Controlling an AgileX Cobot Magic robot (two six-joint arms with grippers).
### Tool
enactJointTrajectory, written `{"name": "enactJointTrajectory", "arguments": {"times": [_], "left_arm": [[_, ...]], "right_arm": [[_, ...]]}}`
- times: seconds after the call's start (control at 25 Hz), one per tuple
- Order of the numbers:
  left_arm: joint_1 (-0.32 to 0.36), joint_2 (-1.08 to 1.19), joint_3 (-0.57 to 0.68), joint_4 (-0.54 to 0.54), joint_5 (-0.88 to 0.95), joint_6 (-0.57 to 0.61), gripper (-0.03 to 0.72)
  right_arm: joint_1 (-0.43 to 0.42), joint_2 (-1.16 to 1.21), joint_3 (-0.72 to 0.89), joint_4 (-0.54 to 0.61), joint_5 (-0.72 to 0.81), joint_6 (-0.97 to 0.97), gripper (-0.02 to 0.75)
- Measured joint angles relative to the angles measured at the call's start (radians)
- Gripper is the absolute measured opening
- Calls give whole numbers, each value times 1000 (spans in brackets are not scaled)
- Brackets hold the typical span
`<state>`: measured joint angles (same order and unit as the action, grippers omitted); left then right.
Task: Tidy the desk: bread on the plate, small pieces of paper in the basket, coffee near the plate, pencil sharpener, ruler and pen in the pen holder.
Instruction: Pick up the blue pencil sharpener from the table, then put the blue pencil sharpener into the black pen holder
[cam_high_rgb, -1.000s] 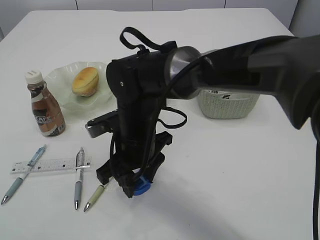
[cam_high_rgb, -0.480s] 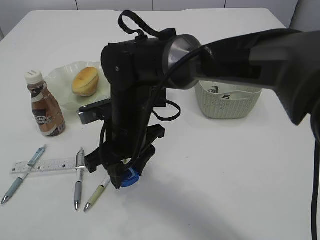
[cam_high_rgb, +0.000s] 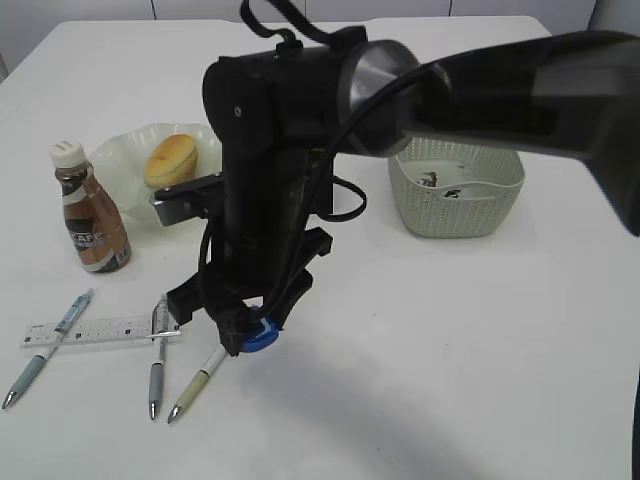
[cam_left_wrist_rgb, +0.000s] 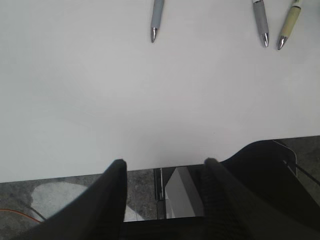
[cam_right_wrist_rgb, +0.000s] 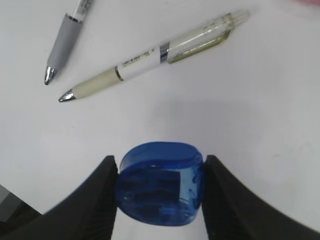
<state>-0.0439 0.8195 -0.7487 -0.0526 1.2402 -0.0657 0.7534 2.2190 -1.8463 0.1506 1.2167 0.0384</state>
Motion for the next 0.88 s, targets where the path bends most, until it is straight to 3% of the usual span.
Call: {"name": "enactJointTrajectory", "arguments": {"times": [0.4,0.88], "left_arm": [[0,0,0,0,0,0,353],[0,0,0,0,0,0,353]], "right_arm": [[0,-102,-5,-77,5,14,378],[0,-108,-111,-89,10,17,378]]}}
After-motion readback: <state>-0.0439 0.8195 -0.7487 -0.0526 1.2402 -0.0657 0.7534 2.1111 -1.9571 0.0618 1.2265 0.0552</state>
